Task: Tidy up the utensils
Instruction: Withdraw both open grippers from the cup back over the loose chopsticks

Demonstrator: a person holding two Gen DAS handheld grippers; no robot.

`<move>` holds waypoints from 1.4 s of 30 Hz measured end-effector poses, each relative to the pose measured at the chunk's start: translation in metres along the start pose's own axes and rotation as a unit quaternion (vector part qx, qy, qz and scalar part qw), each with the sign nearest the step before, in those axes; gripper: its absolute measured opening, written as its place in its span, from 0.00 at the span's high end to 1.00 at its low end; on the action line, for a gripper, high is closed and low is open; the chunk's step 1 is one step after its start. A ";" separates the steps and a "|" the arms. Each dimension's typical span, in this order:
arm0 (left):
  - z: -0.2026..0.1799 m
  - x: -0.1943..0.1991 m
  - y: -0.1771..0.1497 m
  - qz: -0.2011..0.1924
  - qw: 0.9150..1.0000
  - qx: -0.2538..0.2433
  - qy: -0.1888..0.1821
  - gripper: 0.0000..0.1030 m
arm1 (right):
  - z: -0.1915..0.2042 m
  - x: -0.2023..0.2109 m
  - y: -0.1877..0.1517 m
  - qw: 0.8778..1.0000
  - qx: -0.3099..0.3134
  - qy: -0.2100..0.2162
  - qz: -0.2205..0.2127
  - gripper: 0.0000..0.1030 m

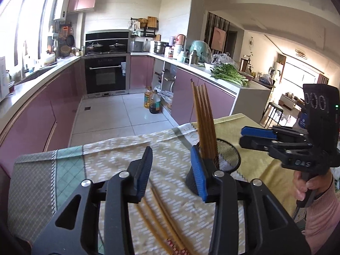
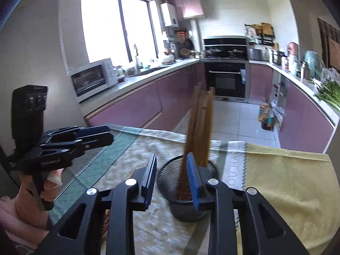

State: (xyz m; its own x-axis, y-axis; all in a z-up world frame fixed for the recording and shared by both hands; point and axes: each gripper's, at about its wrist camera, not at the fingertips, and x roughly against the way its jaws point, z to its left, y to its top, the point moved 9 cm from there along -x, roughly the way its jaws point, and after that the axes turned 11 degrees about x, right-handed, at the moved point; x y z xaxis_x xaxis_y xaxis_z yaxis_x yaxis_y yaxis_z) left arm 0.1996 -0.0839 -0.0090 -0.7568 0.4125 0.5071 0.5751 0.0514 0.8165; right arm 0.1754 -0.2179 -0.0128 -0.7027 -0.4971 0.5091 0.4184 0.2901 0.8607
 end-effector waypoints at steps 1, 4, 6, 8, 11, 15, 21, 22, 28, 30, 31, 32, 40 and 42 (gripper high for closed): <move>0.005 0.003 -0.006 0.002 1.000 0.001 0.004 0.60 | 0.009 0.000 -0.002 1.000 0.006 0.011 0.001 0.67; 0.021 0.009 -0.022 0.013 1.000 0.009 0.022 0.58 | 0.036 -0.010 -0.017 0.999 0.017 0.041 0.022 0.66; 0.032 0.008 -0.040 0.032 0.999 0.014 0.032 0.58 | 0.048 -0.019 -0.027 0.998 0.018 0.053 0.037 0.66; 0.042 0.005 -0.058 0.052 0.998 0.018 0.038 0.58 | 0.059 -0.034 -0.042 0.996 0.008 0.069 0.058 0.66; 0.056 0.001 -0.083 0.075 0.995 0.028 0.051 0.58 | 0.070 -0.051 -0.063 0.993 -0.006 0.080 0.087 0.66; 0.068 -0.007 -0.108 0.100 0.992 0.041 0.061 0.58 | 0.078 -0.071 -0.083 0.989 -0.024 0.087 0.118 0.66; 0.075 -0.014 -0.130 0.124 0.989 0.052 0.068 0.58 | 0.085 -0.080 -0.092 0.987 -0.025 0.082 0.133 0.66; 0.073 -0.015 -0.130 0.126 0.988 0.053 0.068 0.58 | 0.085 -0.081 -0.093 0.987 -0.024 0.081 0.134 0.66; 0.073 -0.020 -0.138 0.139 0.986 0.054 0.070 0.58 | 0.092 -0.090 -0.094 0.986 -0.018 0.079 0.144 0.66; 0.072 -0.022 -0.140 0.142 0.986 0.054 0.069 0.58 | 0.095 -0.090 -0.095 0.986 -0.016 0.080 0.147 0.66; 0.071 -0.023 -0.141 0.143 0.986 0.053 0.069 0.58 | 0.097 -0.092 -0.096 0.986 -0.013 0.079 0.149 0.66; 0.071 -0.024 -0.141 0.145 0.986 0.051 0.070 0.58 | 0.098 -0.093 -0.096 0.986 -0.011 0.077 0.151 0.66; 0.067 -0.031 -0.144 0.154 0.985 0.041 0.068 0.58 | 0.098 -0.097 -0.100 0.985 -0.004 0.068 0.158 0.66; 0.067 -0.032 -0.144 0.155 0.985 0.040 0.068 0.59 | 0.097 -0.097 -0.100 0.985 -0.005 0.067 0.159 0.67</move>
State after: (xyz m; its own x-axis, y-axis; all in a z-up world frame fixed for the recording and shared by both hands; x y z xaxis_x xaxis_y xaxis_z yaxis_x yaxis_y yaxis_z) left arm 0.1618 -0.0442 -0.1618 -0.5727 0.2951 0.7648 0.8031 0.0152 0.5956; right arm 0.1459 -0.1195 -0.1477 -0.4524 -0.4862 0.7476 0.6113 0.4413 0.6569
